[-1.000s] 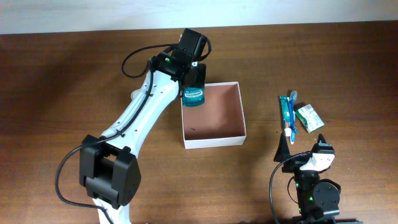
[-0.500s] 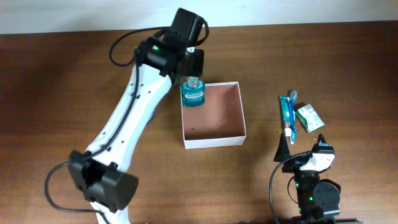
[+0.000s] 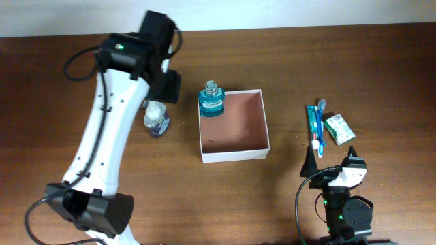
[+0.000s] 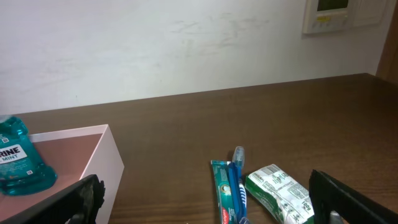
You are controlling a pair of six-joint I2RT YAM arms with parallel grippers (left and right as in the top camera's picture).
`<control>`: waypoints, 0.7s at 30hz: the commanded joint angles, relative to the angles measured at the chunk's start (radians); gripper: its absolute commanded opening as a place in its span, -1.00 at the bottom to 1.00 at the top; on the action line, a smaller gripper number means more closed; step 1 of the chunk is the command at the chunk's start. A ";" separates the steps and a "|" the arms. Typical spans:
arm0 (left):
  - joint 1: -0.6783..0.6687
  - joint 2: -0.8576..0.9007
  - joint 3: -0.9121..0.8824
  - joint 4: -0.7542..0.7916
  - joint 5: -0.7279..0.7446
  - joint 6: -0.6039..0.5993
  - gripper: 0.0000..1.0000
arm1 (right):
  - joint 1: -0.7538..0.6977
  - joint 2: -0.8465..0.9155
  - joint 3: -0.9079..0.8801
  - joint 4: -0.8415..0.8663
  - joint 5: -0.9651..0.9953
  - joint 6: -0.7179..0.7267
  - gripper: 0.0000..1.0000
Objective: Pack container
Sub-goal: 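Move the left gripper back to the clear pump soap bottle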
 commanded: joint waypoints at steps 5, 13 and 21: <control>0.135 -0.018 -0.013 -0.014 0.297 0.372 0.67 | -0.005 -0.010 -0.005 -0.008 -0.002 0.000 0.97; 0.194 -0.016 -0.156 0.089 0.374 0.447 0.65 | -0.005 -0.010 -0.005 -0.008 -0.002 0.000 0.97; 0.193 -0.014 -0.280 0.224 0.365 0.447 0.61 | -0.005 -0.010 -0.005 -0.008 -0.002 0.000 0.97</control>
